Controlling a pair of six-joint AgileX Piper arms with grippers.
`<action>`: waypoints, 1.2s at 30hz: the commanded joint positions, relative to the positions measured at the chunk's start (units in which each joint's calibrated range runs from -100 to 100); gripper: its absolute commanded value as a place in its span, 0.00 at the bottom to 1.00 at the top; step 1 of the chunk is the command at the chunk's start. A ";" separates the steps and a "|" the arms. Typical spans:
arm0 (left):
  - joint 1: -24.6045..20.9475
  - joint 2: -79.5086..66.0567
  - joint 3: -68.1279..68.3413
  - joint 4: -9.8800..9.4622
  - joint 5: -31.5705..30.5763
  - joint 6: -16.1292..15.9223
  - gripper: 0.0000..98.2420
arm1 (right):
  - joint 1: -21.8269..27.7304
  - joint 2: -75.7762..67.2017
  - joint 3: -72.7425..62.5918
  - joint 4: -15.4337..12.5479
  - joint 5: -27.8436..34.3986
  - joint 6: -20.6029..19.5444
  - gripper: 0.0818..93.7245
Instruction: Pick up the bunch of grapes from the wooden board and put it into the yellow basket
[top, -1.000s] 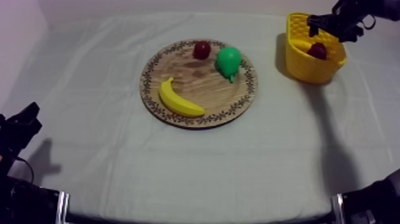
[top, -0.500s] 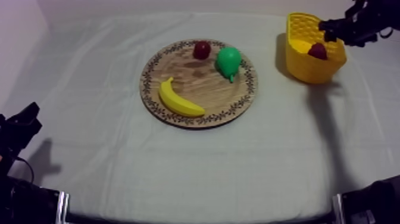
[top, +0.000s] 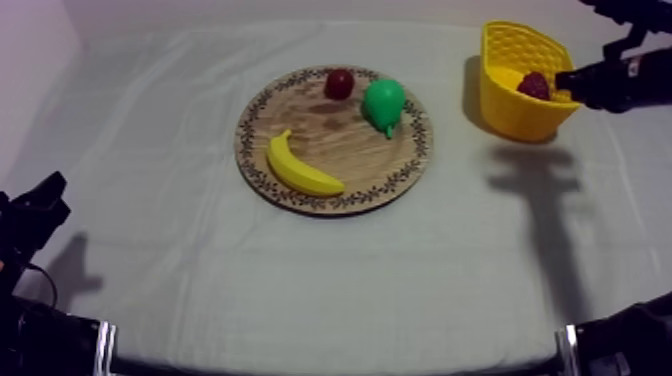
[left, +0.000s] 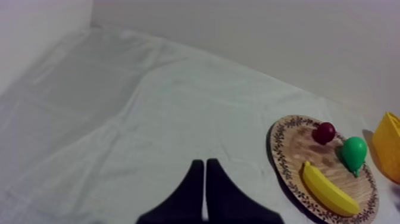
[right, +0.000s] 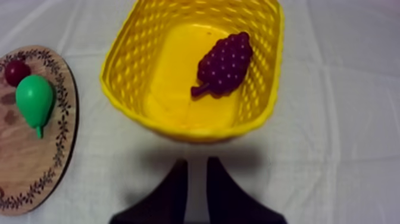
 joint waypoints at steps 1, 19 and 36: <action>0.01 0.00 0.02 0.01 0.00 -0.01 0.00 | -0.09 -6.37 4.11 -0.81 -0.10 1.08 0.02; 0.01 0.00 0.02 0.01 0.00 -0.01 0.00 | 0.60 -41.77 30.37 -5.48 1.12 6.39 0.00; 0.01 0.00 0.02 0.01 0.00 0.02 0.00 | 6.88 -64.68 41.19 -9.63 10.59 11.54 0.00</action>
